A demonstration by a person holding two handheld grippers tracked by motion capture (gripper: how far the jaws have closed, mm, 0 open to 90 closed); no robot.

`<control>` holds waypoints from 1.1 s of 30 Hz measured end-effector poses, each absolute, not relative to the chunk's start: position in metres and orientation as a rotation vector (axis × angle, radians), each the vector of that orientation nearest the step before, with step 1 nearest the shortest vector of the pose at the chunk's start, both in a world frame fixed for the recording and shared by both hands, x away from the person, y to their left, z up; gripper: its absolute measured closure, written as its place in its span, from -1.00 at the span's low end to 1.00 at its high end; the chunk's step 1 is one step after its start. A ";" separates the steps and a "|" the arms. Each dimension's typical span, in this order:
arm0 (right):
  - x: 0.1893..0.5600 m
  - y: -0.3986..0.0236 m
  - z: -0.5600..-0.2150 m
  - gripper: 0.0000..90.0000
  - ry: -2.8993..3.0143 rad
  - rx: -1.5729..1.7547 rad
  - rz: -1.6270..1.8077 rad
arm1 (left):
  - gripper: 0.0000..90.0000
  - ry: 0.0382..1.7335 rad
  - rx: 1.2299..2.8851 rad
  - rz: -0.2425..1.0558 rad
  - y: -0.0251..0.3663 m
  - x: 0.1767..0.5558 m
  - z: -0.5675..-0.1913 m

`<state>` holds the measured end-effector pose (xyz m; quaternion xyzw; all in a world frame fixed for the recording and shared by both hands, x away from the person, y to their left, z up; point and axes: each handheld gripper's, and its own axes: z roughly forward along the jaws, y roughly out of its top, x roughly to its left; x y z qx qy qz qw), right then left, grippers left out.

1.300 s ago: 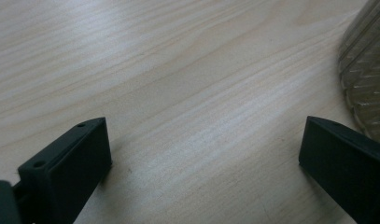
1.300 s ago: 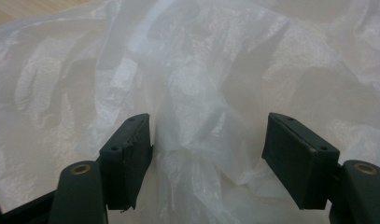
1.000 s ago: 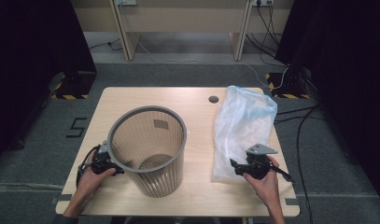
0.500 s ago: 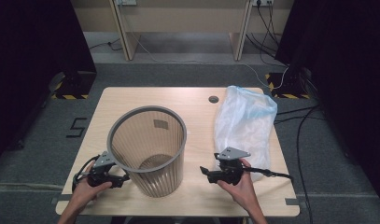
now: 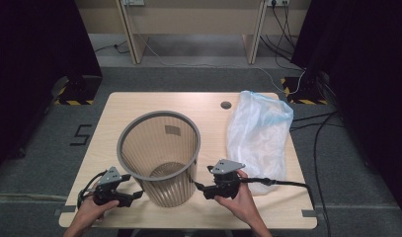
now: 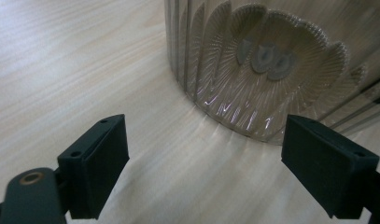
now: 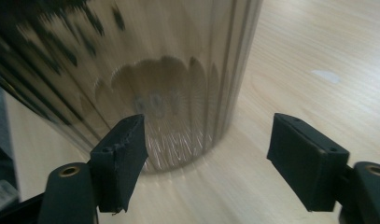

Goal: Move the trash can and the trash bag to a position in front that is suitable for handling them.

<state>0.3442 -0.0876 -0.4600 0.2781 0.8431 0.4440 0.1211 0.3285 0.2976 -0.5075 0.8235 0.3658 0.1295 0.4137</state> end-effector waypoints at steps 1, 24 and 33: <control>0.345 -0.088 -0.460 -0.39 2.459 0.815 1.298 | -0.69 0.924 2.065 0.329 0.296 0.330 -0.508; 0.417 -0.102 -0.437 -0.41 2.364 0.854 1.256 | -0.70 0.902 1.996 0.381 0.256 0.411 -0.489; 0.445 -0.103 -0.434 -0.45 2.353 0.846 1.290 | -0.72 0.755 1.968 0.308 0.240 0.437 -0.473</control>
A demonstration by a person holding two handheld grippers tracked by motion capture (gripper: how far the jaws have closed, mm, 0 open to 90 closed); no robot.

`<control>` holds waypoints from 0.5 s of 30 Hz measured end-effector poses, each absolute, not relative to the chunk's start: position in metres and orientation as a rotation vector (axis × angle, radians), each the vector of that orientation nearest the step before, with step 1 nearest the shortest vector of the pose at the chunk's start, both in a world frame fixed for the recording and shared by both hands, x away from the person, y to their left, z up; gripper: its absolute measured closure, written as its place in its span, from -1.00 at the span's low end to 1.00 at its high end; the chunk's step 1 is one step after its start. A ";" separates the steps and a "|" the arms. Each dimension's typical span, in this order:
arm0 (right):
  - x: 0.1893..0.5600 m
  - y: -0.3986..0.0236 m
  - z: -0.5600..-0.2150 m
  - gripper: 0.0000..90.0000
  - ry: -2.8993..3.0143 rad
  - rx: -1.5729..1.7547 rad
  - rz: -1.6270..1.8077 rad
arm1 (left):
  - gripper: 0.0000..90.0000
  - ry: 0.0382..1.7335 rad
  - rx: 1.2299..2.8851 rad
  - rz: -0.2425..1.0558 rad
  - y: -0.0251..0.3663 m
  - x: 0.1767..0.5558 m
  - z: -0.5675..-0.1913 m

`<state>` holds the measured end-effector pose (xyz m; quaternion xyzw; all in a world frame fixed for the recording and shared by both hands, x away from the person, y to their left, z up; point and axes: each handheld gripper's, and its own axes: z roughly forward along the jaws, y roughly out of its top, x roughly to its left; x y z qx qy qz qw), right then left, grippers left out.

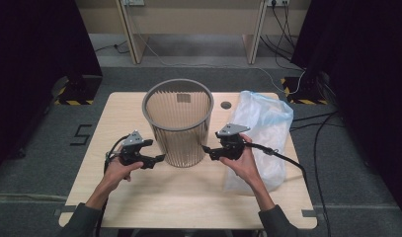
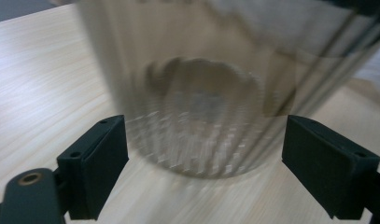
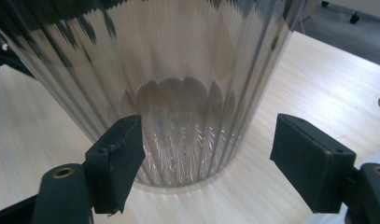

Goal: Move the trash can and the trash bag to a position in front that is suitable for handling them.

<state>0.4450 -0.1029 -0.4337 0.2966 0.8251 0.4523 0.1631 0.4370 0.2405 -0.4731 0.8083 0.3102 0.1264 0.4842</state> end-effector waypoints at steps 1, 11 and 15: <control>0.447 -0.103 -0.434 -0.46 2.354 0.848 1.293 | -0.74 0.754 1.977 0.320 0.236 0.440 -0.473; 0.473 -0.102 -0.434 -0.55 2.371 0.853 1.295 | -0.68 0.767 1.956 0.365 0.213 0.469 -0.465; 0.482 -0.103 -0.434 -0.62 2.370 0.828 1.268 | -0.68 0.783 1.952 0.363 0.205 0.478 -0.465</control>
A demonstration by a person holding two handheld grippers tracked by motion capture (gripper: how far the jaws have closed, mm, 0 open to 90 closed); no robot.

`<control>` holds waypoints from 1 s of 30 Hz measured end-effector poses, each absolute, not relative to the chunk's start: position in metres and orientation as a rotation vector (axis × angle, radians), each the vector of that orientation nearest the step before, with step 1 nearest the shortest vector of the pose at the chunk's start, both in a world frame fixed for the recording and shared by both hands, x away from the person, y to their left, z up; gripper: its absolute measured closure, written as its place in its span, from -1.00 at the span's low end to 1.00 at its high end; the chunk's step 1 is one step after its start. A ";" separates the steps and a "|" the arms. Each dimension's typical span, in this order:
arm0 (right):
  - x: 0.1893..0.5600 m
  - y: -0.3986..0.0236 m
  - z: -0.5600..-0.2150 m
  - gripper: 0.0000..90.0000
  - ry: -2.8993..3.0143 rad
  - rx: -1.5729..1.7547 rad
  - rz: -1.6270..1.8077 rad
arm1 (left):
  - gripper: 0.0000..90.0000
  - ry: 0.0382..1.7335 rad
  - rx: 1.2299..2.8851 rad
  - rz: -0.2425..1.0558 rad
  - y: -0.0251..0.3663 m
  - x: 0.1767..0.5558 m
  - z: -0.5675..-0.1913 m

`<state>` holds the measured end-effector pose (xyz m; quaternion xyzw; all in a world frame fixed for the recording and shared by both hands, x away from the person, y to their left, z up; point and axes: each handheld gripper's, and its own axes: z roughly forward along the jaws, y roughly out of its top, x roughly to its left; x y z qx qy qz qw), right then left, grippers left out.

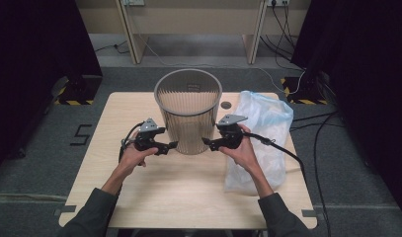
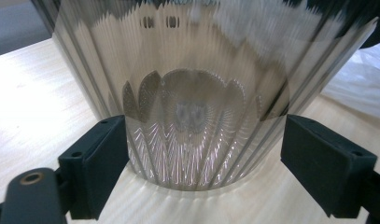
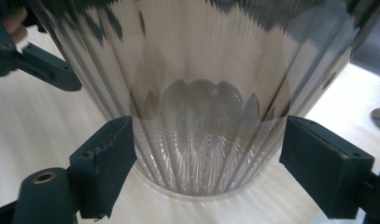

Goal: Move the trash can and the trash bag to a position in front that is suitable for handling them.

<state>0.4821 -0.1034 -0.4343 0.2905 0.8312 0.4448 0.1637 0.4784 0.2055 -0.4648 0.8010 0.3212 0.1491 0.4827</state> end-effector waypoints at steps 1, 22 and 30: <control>0.485 -0.104 -0.434 -0.63 2.371 0.827 1.261 | -0.68 0.785 1.946 0.369 0.204 0.480 -0.465; 0.520 -0.113 -0.436 -0.65 2.362 0.854 1.277 | -0.65 0.808 1.911 0.410 0.191 0.508 -0.466; 0.528 -0.114 -0.436 -0.65 2.363 0.879 1.256 | -0.66 0.822 1.902 0.405 0.186 0.517 -0.465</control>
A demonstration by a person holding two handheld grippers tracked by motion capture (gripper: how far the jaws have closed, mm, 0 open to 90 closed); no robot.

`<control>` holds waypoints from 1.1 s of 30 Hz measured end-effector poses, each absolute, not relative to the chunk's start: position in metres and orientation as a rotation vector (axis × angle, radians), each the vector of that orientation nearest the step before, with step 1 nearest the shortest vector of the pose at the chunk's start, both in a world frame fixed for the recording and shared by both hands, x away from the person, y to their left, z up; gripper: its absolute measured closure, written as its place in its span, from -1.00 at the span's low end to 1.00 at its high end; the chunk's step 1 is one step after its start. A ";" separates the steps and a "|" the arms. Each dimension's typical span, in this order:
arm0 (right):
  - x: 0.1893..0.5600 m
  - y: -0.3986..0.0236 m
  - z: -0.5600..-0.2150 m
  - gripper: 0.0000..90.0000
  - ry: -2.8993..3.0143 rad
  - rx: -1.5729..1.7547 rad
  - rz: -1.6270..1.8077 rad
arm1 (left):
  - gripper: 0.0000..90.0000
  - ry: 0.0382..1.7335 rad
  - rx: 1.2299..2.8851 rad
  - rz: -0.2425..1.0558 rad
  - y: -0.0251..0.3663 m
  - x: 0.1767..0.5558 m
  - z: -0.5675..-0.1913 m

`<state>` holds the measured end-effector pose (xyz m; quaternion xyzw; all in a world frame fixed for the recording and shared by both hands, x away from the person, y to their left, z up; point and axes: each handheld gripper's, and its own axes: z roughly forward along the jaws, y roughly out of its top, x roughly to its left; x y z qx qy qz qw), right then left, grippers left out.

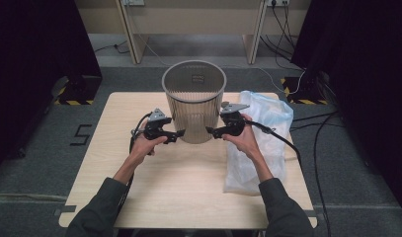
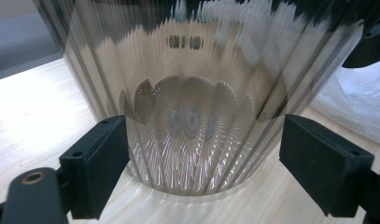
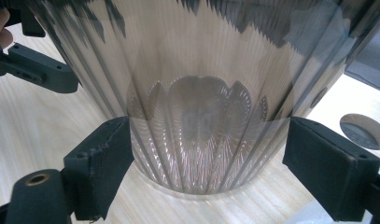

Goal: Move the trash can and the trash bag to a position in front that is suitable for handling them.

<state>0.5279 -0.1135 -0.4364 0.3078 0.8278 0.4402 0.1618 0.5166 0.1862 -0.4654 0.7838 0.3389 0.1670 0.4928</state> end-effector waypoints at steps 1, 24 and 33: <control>0.529 -0.114 -0.436 -0.65 2.363 0.881 1.254 | -0.66 0.822 1.901 0.407 0.186 0.517 -0.465; 0.545 -0.112 -0.439 -0.61 2.361 0.922 1.244 | -0.59 0.844 1.873 0.427 0.173 0.530 -0.462; 0.542 -0.117 -0.436 -0.50 2.368 0.926 1.260 | -0.58 0.872 1.822 0.435 0.181 0.530 -0.460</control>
